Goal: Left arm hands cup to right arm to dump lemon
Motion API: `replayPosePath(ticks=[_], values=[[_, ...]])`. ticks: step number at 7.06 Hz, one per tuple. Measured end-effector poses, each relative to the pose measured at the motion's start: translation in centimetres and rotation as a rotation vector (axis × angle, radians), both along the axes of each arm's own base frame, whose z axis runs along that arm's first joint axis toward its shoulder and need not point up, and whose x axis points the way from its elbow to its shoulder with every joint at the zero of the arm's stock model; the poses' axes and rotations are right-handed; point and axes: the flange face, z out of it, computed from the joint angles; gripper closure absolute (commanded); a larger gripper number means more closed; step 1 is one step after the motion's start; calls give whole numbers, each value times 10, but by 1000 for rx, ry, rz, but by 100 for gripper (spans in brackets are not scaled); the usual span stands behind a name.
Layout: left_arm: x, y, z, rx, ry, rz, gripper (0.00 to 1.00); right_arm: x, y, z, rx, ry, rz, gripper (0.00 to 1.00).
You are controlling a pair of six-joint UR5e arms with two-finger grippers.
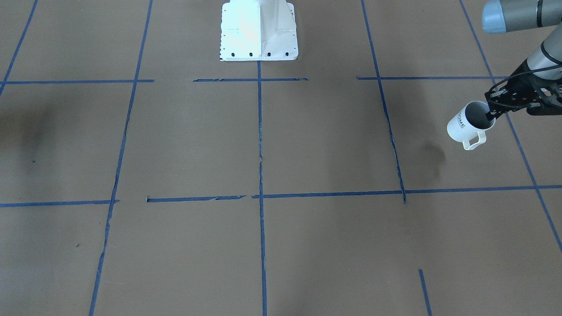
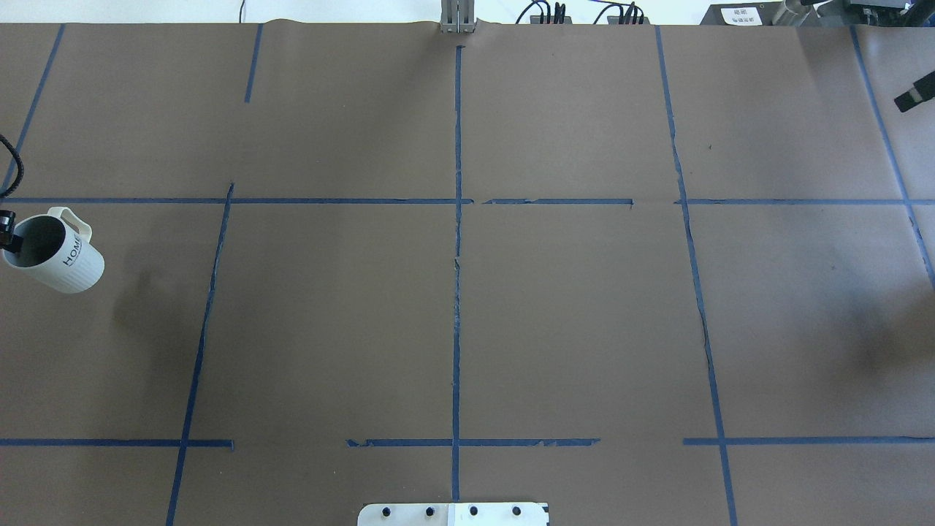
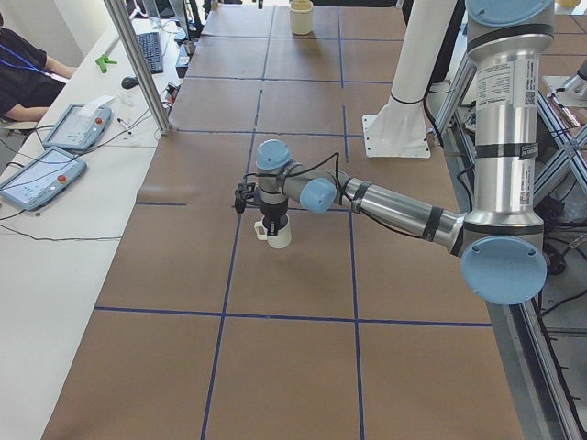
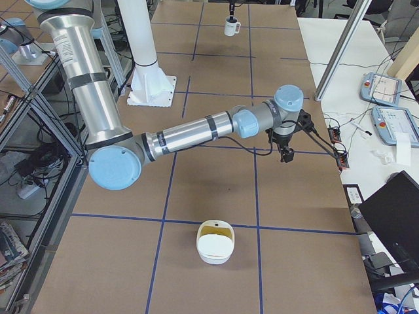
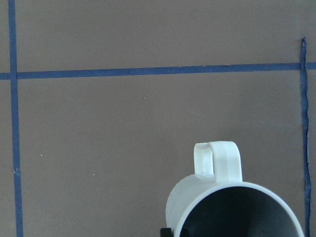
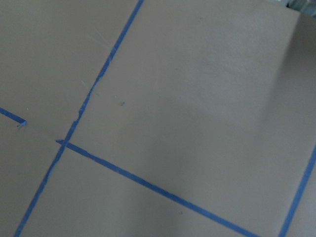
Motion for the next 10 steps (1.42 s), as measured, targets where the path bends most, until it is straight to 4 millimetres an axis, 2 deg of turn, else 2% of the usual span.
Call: replayPosePath(ticks=[1, 2, 3, 4, 5, 6, 7, 9, 10], values=[[1, -1, 15, 4, 8, -16, 100, 18, 27, 19, -19, -3, 11, 0], [2, -2, 26, -1, 8, -19, 100, 25, 43, 29, -30, -4, 17, 0], [6, -1, 37, -10, 3, -13, 100, 28, 53, 34, -37, -3, 18, 0], [11, 0, 43, -9, 1, 1, 94, 29, 60, 36, -40, -2, 19, 0], [18, 0, 45, 1, 6, 15, 47, 29, 65, 37, -41, -1, 19, 0], [24, 1, 46, 9, 9, 28, 11, 30, 69, 38, -42, 4, 21, 0], [28, 1, 48, 12, 9, 40, 0, 31, 71, 41, -45, 17, 24, 0], [29, 4, 48, 17, 14, 67, 0, 33, 75, 52, -59, 48, 32, 0], [19, 1, 51, 33, 7, 97, 0, 33, 78, 57, -69, 54, 33, 0]])
